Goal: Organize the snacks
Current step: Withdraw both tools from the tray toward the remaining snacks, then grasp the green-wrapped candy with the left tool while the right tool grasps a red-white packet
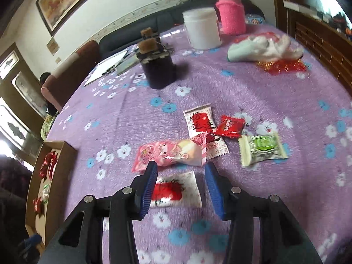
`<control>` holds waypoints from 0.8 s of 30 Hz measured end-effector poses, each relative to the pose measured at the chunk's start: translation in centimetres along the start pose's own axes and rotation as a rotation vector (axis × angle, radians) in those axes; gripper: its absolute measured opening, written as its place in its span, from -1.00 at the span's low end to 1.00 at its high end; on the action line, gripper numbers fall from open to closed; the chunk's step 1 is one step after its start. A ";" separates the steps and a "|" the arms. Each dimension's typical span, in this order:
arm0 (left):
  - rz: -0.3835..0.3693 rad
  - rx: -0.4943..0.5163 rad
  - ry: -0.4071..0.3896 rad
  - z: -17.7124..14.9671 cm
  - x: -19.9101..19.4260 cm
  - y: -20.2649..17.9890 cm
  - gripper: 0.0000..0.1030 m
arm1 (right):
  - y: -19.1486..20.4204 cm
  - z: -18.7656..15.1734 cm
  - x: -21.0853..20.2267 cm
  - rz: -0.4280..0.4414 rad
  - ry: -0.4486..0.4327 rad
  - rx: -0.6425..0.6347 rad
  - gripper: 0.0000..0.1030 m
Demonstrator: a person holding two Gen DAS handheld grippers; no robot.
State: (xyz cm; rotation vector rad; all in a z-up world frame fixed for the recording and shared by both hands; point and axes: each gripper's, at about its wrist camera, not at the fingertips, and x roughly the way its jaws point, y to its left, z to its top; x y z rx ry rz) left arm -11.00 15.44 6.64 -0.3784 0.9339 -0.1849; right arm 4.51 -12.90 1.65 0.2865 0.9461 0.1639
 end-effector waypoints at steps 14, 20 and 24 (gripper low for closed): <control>0.049 0.188 0.003 1.5 3.3 -4.3 0.21 | 5.1 -2.4 -0.8 -0.050 -0.028 -0.290 0.13; 0.098 0.269 0.027 2.5 7.2 -5.7 0.21 | 5.4 -3.0 1.1 -0.060 -0.032 -0.327 0.04; 0.127 0.284 0.063 2.7 9.6 -5.7 0.16 | 4.3 -3.2 0.5 -0.066 -0.028 -0.301 -0.38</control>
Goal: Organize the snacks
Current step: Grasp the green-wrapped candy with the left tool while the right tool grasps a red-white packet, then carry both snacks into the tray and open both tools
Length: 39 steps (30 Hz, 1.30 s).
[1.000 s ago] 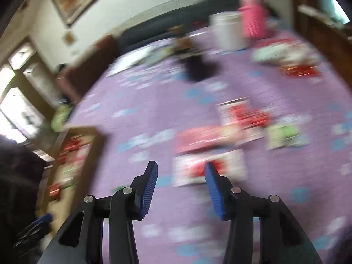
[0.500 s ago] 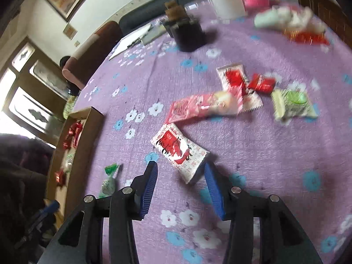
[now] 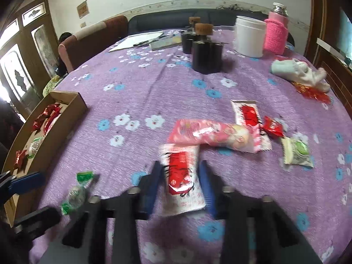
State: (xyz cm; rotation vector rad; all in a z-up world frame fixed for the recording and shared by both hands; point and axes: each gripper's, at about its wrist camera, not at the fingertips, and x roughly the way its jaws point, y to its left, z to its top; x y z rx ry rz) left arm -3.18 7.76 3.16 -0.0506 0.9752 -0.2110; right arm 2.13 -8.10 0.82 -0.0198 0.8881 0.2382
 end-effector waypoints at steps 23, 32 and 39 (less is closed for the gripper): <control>-0.023 -0.096 -0.106 -1.7 -6.6 3.5 -0.68 | 5.8 0.0 -7.3 0.253 -0.094 0.009 -0.62; 0.075 -0.274 -0.120 -4.4 -9.4 12.2 -0.67 | 9.9 -1.2 -6.9 0.315 -0.034 -0.011 -0.62; 0.119 -0.358 -0.139 -3.7 -10.3 18.2 -0.67 | 17.1 -0.4 -6.4 0.361 -0.012 -0.110 -0.63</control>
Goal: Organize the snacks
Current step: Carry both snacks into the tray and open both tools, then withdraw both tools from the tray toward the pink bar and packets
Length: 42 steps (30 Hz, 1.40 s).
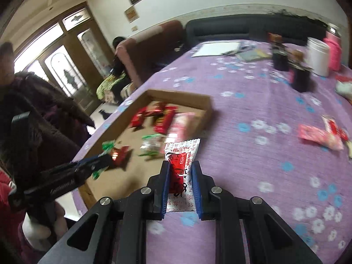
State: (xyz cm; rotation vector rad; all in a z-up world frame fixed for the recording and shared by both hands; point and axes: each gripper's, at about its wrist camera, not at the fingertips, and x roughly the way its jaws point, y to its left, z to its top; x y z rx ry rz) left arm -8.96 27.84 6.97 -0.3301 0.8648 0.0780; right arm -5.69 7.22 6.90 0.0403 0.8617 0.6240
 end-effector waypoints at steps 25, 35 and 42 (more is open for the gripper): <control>0.071 -0.074 0.084 3.9 5.8 3.9 -0.66 | 7.4 -1.2 9.4 -0.011 0.153 -0.123 -0.56; 0.212 0.004 -0.070 2.5 -0.3 1.6 0.18 | 9.0 -2.1 6.3 -0.035 0.060 -0.219 -0.23; 0.315 0.044 -0.157 0.8 -3.6 -0.3 0.26 | 7.8 -2.5 3.3 -0.066 -0.012 -0.197 -0.08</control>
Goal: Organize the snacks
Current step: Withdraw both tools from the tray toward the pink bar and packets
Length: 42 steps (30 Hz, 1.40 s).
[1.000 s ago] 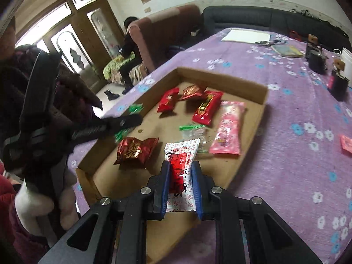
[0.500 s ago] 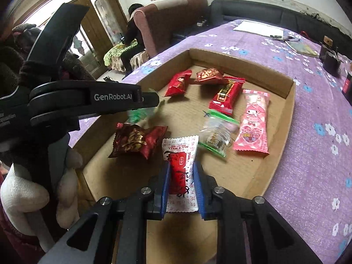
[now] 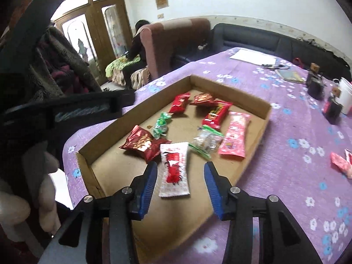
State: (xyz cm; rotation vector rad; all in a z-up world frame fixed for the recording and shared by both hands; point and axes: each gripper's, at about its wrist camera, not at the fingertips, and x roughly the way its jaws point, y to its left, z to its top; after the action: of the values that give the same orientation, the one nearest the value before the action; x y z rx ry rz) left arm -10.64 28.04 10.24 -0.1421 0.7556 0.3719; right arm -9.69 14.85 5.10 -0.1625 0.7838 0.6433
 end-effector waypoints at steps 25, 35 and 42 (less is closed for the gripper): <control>-0.077 0.161 0.011 -3.8 -3.7 -8.8 0.26 | -8.2 -4.8 -4.0 -0.082 -0.025 0.187 0.05; -0.278 0.201 0.052 -5.1 -4.3 -12.2 0.25 | -22.4 -4.8 -8.0 -0.309 -0.113 0.458 0.06; -0.309 0.179 0.094 -5.3 -3.6 -12.5 0.25 | -31.4 -2.5 -6.7 -0.347 -0.100 0.576 -0.02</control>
State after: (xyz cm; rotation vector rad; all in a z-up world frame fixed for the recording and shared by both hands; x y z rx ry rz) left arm -11.68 14.10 8.84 -0.1065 0.8409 0.0033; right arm 3.91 -14.38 5.06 0.2560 0.7917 0.0820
